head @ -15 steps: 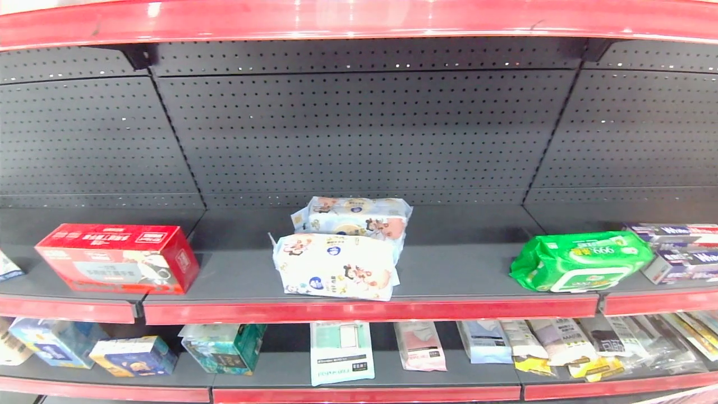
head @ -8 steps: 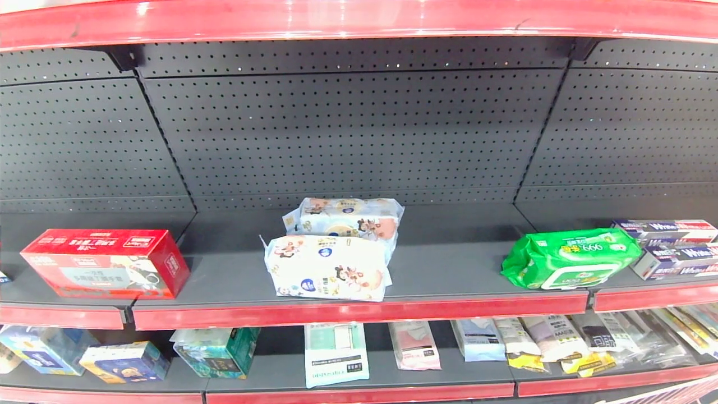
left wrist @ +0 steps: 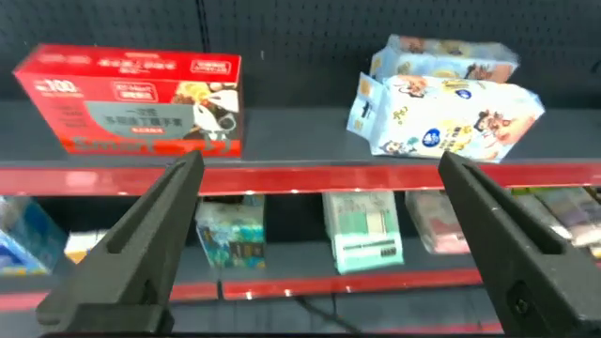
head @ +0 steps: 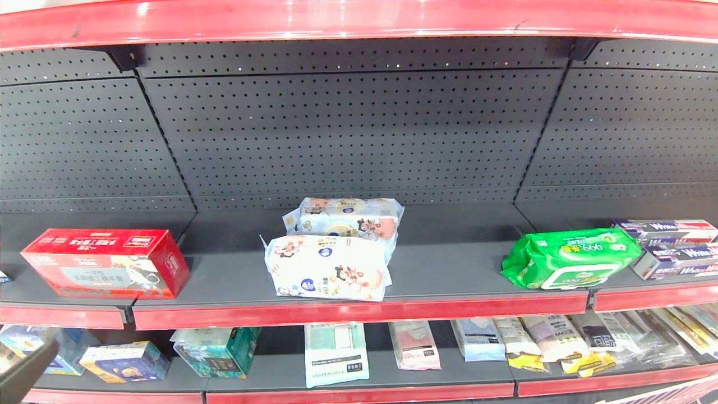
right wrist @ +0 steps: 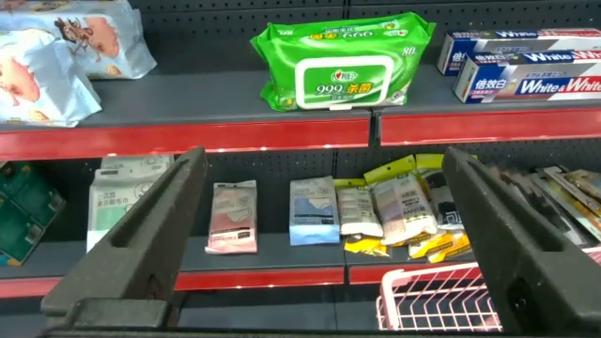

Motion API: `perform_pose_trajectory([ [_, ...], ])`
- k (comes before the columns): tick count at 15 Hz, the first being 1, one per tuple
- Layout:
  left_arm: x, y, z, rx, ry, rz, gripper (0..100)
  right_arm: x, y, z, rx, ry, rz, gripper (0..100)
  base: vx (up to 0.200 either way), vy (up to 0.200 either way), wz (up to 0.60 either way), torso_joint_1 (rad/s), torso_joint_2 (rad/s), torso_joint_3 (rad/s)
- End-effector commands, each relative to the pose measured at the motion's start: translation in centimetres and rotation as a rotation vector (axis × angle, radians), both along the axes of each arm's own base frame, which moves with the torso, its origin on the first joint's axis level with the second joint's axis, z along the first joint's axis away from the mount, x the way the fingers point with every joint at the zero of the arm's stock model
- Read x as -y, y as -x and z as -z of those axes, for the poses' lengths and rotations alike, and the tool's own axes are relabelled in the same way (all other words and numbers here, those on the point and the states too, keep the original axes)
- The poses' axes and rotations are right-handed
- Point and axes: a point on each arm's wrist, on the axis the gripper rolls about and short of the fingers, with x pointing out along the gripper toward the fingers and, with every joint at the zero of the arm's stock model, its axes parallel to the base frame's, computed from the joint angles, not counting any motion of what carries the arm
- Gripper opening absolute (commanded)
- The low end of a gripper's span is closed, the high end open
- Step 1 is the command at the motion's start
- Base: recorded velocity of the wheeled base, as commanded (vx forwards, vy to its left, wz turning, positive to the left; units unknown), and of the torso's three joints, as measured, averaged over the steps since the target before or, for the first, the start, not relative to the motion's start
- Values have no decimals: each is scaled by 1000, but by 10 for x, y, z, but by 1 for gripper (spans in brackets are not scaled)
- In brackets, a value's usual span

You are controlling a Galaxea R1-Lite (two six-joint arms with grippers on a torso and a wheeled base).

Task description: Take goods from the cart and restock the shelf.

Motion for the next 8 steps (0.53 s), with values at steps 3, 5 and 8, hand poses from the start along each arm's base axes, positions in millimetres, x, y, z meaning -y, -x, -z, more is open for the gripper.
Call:
perform_pose_trajectory([
  [3, 9, -159, 8, -270, -9, -37, 100, 0, 0, 0, -1, 0, -1, 100, 0, 0, 0, 0, 0, 0],
  [5, 15, -174, 17, -318, -16, -1, 100, 0, 0, 0, -1, 0, 1, 100, 0, 0, 0, 0, 0, 0],
  [8, 21, -209, 16, -324, -18, 14, 100, 0, 0, 0, -1, 0, 1, 100, 0, 0, 0, 0, 0, 0],
])
